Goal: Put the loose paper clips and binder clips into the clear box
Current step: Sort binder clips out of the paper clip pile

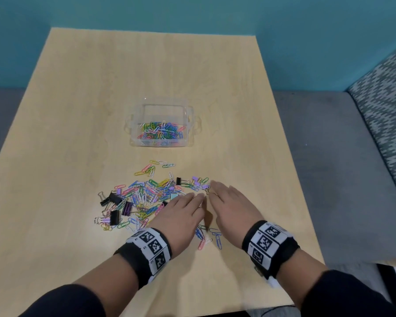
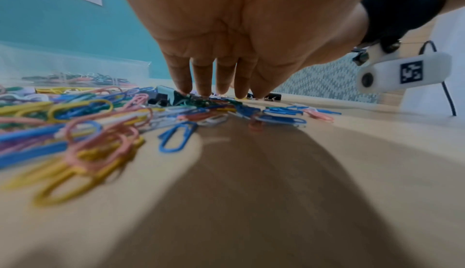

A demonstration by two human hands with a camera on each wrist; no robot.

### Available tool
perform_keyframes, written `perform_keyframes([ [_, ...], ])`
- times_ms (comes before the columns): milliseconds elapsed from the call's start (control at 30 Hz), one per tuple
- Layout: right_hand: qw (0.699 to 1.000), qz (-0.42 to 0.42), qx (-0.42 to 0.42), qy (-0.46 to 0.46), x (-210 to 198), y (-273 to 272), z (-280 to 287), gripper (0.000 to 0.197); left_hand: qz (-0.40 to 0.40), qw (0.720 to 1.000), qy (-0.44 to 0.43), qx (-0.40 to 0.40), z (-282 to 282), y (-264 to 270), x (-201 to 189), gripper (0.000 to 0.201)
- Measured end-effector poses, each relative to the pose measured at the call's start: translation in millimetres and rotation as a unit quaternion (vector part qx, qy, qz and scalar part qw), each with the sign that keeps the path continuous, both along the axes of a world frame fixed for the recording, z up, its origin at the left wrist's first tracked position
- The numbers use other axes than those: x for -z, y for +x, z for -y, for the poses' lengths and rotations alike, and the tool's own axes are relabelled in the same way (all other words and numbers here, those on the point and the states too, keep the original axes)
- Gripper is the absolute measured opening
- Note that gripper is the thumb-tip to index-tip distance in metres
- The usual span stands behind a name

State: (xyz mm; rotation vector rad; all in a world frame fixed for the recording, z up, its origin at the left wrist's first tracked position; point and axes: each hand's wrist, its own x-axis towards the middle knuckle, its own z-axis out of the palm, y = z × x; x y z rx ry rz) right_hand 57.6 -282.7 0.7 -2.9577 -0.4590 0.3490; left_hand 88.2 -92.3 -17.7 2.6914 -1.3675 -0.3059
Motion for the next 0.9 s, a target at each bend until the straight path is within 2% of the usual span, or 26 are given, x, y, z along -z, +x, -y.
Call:
perform_keyframes([
  [133,0.999,-0.035,-0.018,-0.024,3,10,0,0.056,0.024,1.000,-0.003,-0.002,4,0,-3,0.038],
  [267,0.998,-0.034,-0.001,-0.049,1,1,0,0.055,0.019,1.000,-0.010,-0.018,1,-3,-3,0.031],
  [400,0.998,-0.019,0.011,-0.063,1,-2,-4,0.051,0.002,0.999,-0.001,-0.036,1,2,-1,0.042],
  [500,0.997,-0.025,0.008,-0.072,-2,-7,-13,0.049,0.009,0.999,0.010,-0.043,6,7,-3,0.040],
  [667,0.999,-0.003,-0.032,-0.016,-7,-18,-21,0.038,0.032,0.999,0.009,-0.035,1,7,-4,0.031],
  [733,1.000,0.011,-0.015,-0.005,-8,-12,-16,0.041,0.033,0.999,0.003,-0.041,-2,8,-3,0.036],
  [800,1.000,0.015,-0.003,-0.013,-8,-4,-12,0.050,0.030,0.998,0.006,-0.049,-2,10,-2,0.049],
  [900,0.999,0.004,-0.026,-0.039,-8,3,-10,0.060,0.024,0.999,0.024,-0.036,-1,15,-2,0.061],
])
